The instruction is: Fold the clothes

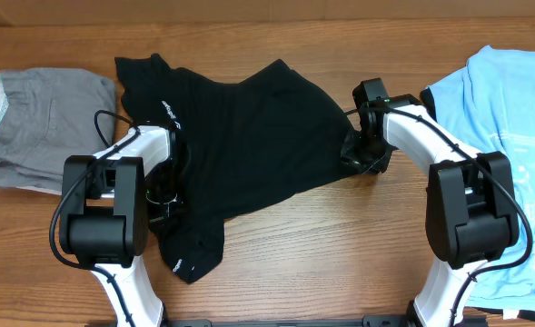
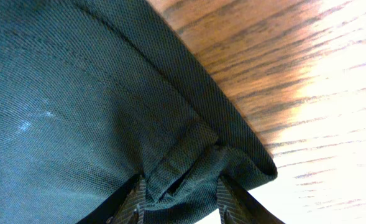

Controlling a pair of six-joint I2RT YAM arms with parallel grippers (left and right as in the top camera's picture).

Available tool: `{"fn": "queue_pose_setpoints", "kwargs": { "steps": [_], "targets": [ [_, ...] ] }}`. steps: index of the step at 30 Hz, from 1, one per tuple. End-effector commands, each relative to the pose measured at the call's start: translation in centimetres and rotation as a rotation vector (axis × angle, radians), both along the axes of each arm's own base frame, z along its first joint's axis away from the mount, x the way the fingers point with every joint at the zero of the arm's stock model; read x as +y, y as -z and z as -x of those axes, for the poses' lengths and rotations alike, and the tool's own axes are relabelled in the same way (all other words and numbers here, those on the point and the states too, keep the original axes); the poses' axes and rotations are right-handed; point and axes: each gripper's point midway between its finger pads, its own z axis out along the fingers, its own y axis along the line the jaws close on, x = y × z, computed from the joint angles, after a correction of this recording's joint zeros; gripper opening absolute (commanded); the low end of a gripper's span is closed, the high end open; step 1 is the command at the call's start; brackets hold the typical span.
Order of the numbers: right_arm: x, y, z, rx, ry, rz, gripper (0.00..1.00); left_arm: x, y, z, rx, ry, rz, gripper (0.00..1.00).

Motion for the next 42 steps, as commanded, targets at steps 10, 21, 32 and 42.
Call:
{"fn": "queue_pose_setpoints", "kwargs": {
  "steps": [10, 21, 32, 42],
  "targets": [
    [0.3, -1.5, -1.8, -0.047, 0.007, -0.012, 0.31, -0.7, 0.6, -0.3, -0.011, 0.009, 0.037, 0.04],
    [0.2, -1.4, -1.7, -0.041, 0.007, -0.006, 0.31, -0.7, 0.6, -0.3, -0.01, 0.009, 0.037, 0.04],
    [0.0, -0.5, -0.9, -0.024, 0.007, 0.001, 0.31, -0.7, 0.6, -0.3, -0.011, 0.009, 0.036, 0.04],
    [0.0, -0.5, -1.0, -0.026, 0.007, 0.0, 0.21, -0.7, 0.6, -0.3, -0.011, 0.009, 0.037, 0.04]
  ]
}}
